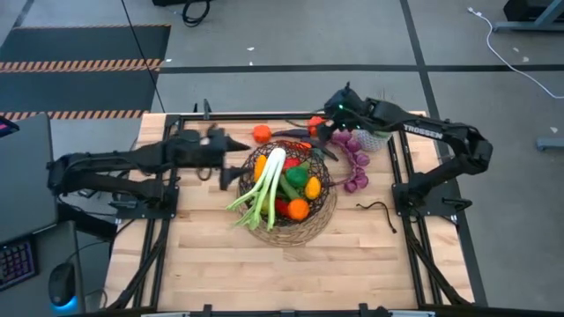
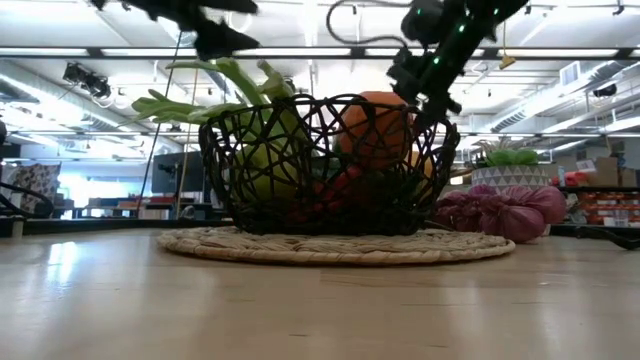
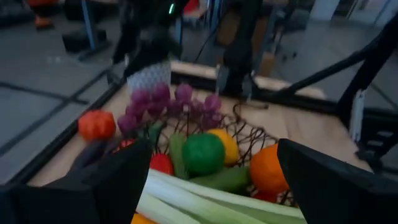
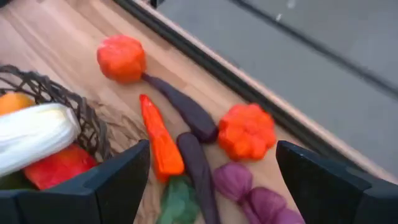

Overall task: Build produce basket
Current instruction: Put the right orange squash into the black basket

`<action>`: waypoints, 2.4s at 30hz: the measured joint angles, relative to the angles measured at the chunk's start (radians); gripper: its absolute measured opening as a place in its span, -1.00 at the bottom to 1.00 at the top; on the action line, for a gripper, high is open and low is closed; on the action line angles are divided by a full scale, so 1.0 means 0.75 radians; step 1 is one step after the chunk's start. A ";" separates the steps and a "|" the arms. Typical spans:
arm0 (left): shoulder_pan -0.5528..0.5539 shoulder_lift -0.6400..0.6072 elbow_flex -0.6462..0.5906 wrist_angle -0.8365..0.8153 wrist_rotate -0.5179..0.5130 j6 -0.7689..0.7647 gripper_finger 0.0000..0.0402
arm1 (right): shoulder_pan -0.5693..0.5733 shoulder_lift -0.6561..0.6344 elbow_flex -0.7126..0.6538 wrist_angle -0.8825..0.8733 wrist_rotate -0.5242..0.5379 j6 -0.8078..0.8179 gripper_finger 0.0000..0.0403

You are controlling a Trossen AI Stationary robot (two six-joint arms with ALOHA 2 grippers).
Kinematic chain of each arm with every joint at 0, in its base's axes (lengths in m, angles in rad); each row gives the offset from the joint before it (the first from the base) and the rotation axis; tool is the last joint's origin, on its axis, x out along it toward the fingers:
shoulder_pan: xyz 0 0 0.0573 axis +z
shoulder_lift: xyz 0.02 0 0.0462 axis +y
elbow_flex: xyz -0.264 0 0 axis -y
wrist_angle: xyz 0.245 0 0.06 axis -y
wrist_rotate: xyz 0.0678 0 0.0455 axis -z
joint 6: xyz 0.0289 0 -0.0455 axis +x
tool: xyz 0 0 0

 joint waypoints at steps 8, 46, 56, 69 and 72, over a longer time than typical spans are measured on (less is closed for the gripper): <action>0.011 -0.234 -0.283 0.258 0.001 -0.064 0.77 | -0.127 0.156 0.063 0.000 -0.056 -0.032 0.75; -0.136 -0.287 -0.541 0.562 -0.185 -0.250 0.77 | -0.308 0.695 0.251 0.046 -0.194 -0.090 0.73; -0.136 -0.287 -0.541 0.563 -0.185 -0.250 0.77 | -0.308 0.692 0.243 -0.006 -0.195 -0.090 0.72; -0.136 -0.287 -0.541 0.564 -0.206 -0.252 0.77 | -0.308 0.616 0.237 -0.055 -0.193 -0.136 0.46; -0.136 -0.287 -0.541 0.572 -0.206 -0.251 0.77 | -0.308 0.590 0.238 -0.063 -0.193 -0.136 0.38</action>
